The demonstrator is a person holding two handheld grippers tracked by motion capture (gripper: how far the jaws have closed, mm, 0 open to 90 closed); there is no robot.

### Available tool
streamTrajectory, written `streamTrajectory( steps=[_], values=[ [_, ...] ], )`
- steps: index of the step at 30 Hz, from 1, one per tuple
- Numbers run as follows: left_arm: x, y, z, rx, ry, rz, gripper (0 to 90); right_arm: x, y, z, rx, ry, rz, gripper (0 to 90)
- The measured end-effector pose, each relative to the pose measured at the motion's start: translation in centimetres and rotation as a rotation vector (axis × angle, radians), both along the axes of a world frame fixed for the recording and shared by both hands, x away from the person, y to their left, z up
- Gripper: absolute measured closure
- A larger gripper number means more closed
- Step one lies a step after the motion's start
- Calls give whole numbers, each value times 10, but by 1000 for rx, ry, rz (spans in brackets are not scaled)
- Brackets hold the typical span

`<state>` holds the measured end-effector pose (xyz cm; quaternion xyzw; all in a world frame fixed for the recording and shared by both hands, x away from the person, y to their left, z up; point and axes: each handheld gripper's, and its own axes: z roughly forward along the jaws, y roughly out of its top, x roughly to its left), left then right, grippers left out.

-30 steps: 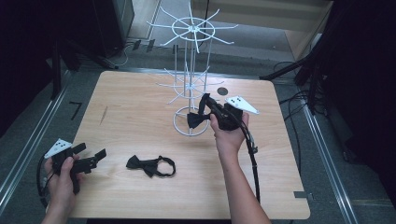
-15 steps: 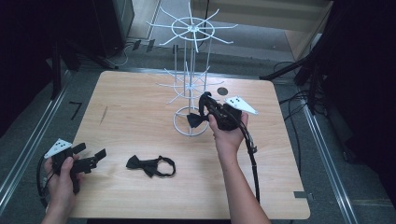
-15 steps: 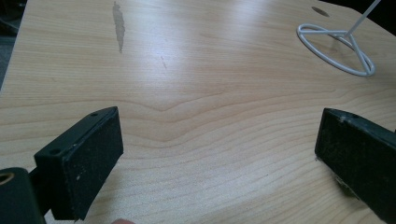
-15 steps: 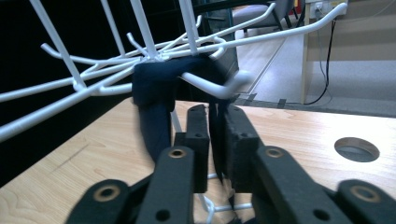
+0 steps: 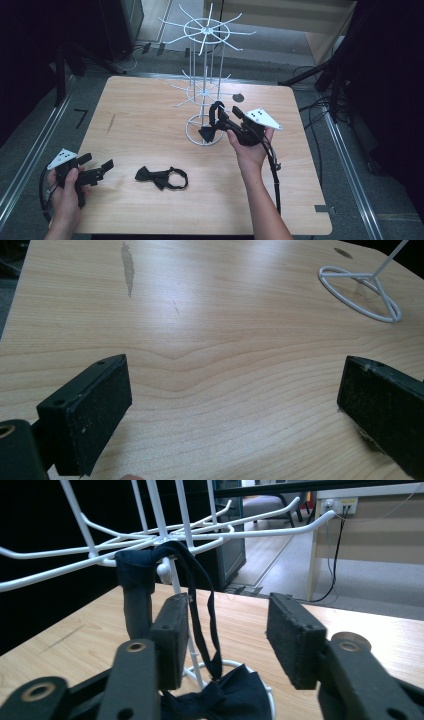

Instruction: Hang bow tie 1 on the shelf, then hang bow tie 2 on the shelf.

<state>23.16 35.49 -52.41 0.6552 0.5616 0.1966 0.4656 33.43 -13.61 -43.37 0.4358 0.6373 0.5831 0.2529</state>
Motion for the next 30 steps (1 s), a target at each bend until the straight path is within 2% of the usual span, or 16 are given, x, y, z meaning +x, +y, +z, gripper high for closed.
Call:
streamTrajectory(
  steps=[1,2,3,6,8,13,18,24,30],
  values=[
    [0,0,0,0,0,0,14,-3,-1,0,-4,-2,1,484],
    [0,0,0,1,-1,0,14,-5,-3,0,-17,-7,-1,417],
    [0,0,0,1,-1,0,14,-5,-3,0,-17,-7,-1,417],
    [0,0,0,-1,-3,0,14,-12,-8,-1,-30,-13,4,319],
    [0,0,0,-3,-1,0,14,-16,-13,-1,-30,-11,1,289],
    [0,0,0,3,4,-1,14,-24,-21,-4,-20,-14,-1,270],
    [0,-1,0,-2,0,2,14,-39,-31,-9,-16,-20,0,241],
    [0,-1,0,3,3,-1,14,-50,-36,-15,-21,-20,1,234],
    [0,-1,0,7,7,-4,14,-59,-36,-28,-35,-6,10,250]
  ],
)
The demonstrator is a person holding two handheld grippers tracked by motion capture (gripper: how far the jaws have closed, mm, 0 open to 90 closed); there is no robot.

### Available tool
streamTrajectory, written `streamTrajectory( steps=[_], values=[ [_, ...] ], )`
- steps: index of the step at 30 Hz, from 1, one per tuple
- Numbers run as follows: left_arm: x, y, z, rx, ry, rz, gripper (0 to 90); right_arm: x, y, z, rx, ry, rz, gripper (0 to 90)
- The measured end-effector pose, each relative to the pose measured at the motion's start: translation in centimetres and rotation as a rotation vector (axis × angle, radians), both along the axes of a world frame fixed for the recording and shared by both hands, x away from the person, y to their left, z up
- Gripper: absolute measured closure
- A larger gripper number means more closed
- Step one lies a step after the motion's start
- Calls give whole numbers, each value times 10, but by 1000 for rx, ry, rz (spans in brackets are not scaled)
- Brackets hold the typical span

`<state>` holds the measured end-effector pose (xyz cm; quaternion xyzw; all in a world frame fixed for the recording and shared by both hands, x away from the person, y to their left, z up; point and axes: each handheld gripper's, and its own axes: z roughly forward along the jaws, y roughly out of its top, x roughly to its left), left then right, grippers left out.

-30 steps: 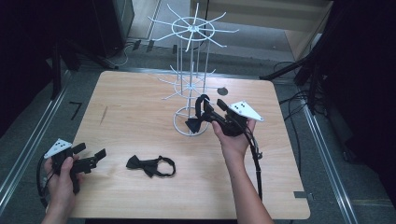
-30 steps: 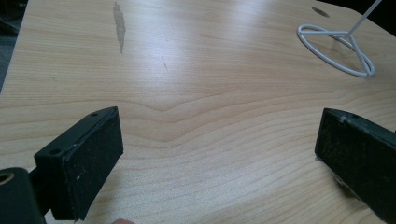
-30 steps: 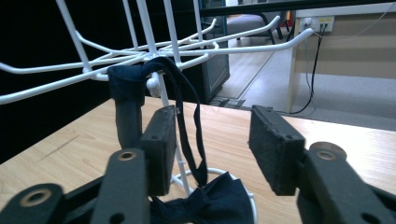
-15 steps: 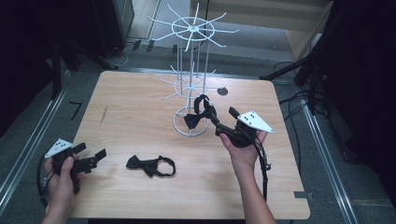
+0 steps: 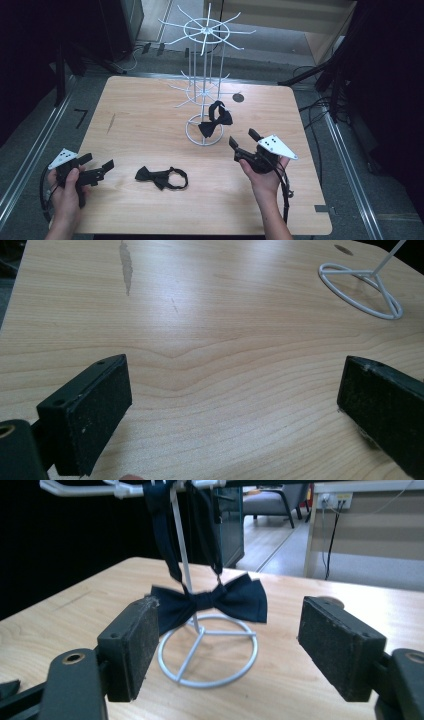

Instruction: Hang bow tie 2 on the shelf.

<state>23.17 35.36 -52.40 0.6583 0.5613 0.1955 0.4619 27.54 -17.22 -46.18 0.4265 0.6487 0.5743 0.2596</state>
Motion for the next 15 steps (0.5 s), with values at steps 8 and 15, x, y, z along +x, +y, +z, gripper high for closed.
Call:
streamTrajectory(
  steps=[8,15],
  values=[
    [0,0,0,-1,-1,-2,14,-10,8,-16,1,48,33,310],
    [0,0,0,-5,-3,0,14,-12,16,-19,-1,55,50,319]
  ],
)
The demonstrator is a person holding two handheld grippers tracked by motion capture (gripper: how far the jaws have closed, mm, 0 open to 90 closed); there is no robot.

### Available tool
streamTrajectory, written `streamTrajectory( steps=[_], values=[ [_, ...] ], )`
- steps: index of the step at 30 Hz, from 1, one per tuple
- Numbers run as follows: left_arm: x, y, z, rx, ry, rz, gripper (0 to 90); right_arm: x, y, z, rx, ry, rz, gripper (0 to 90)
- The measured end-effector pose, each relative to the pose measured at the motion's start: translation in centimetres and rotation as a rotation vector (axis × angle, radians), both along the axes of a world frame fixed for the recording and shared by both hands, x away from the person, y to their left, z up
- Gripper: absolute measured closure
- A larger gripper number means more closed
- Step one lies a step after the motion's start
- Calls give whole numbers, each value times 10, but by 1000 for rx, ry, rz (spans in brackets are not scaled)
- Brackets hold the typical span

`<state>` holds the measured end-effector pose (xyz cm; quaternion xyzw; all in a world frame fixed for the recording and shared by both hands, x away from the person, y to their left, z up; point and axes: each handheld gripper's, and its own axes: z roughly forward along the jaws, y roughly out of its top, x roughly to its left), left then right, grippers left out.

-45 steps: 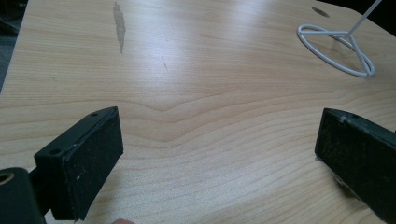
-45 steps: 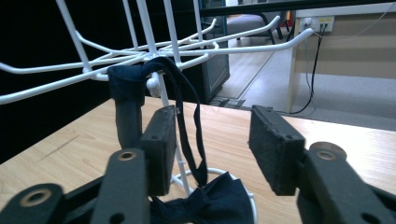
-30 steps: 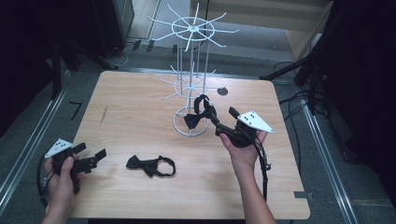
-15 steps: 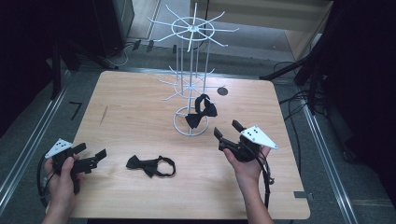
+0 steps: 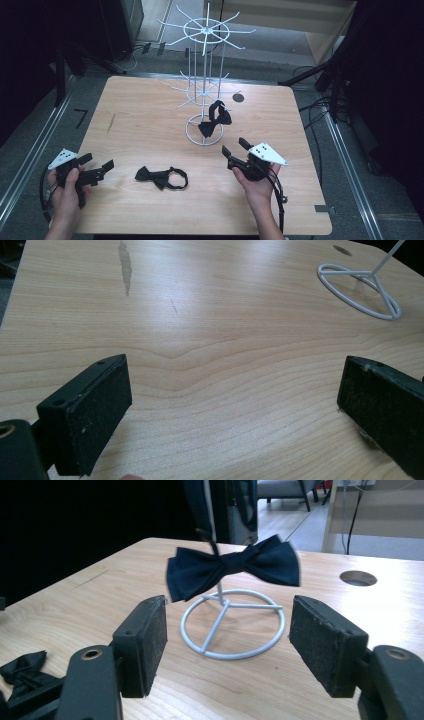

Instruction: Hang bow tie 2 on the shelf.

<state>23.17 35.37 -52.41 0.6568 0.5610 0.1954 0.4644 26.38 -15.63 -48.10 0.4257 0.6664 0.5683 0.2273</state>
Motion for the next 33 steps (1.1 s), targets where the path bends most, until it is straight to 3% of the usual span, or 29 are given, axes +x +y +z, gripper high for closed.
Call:
streamTrajectory(
  steps=[13,25,33],
  values=[
    [1,0,0,2,1,-1,14,-5,15,-7,-14,23,52,367],
    [1,0,0,1,2,-3,14,-6,34,-22,-45,86,85,374],
    [1,0,0,1,1,-1,14,-7,45,-28,-59,98,115,375]
  ],
)
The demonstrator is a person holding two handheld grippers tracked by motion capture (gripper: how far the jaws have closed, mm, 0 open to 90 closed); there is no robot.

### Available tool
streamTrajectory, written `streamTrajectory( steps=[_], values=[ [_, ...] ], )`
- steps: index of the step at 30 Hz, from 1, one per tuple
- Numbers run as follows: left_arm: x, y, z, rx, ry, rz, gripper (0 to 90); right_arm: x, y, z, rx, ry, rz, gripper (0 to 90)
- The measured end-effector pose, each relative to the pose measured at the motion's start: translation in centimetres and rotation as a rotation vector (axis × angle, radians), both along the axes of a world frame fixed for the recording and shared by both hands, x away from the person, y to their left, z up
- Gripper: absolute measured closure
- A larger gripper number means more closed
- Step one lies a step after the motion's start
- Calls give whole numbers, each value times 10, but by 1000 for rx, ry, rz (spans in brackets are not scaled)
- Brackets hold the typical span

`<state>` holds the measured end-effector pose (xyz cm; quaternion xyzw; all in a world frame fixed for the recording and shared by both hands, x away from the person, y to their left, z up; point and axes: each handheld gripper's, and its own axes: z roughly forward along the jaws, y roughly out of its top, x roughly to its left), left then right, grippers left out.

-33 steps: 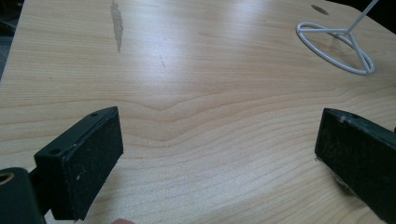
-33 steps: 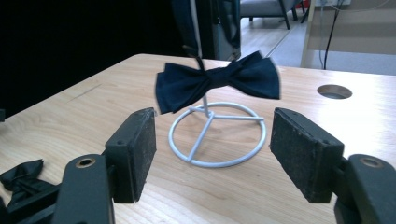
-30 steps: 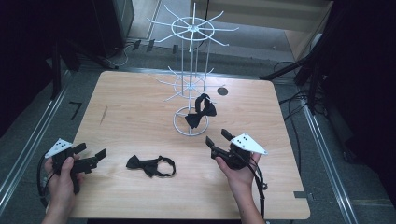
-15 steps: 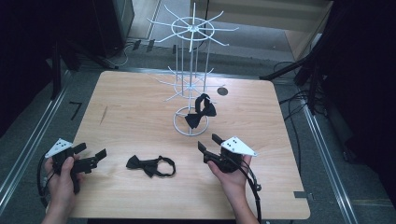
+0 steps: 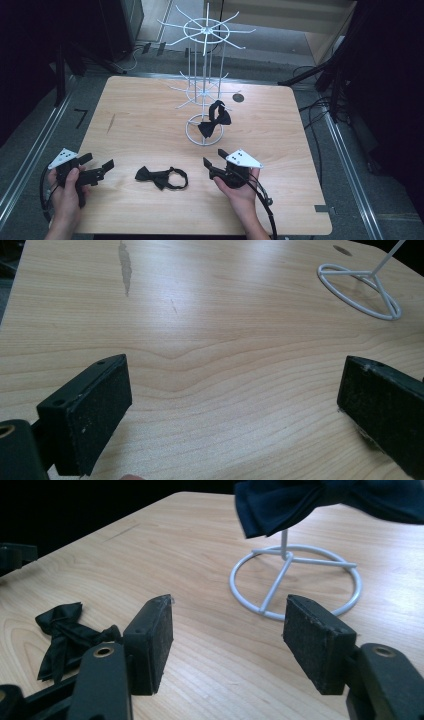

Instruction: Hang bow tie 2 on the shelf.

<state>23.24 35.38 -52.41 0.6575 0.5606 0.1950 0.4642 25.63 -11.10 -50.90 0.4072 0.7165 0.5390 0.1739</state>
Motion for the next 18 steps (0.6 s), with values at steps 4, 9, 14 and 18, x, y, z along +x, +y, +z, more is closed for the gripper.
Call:
streamTrajectory(
  steps=[4,9,14,18],
  values=[
    [0,0,0,0,0,0,14,-1,6,-3,-8,9,14,377],
    [0,0,0,0,0,-1,14,-2,12,-6,-16,20,30,382],
    [0,0,0,0,1,-1,14,-3,19,-11,-20,40,50,401],
    [0,0,0,-1,1,-1,14,-4,22,-13,-25,44,69,403]
  ],
)
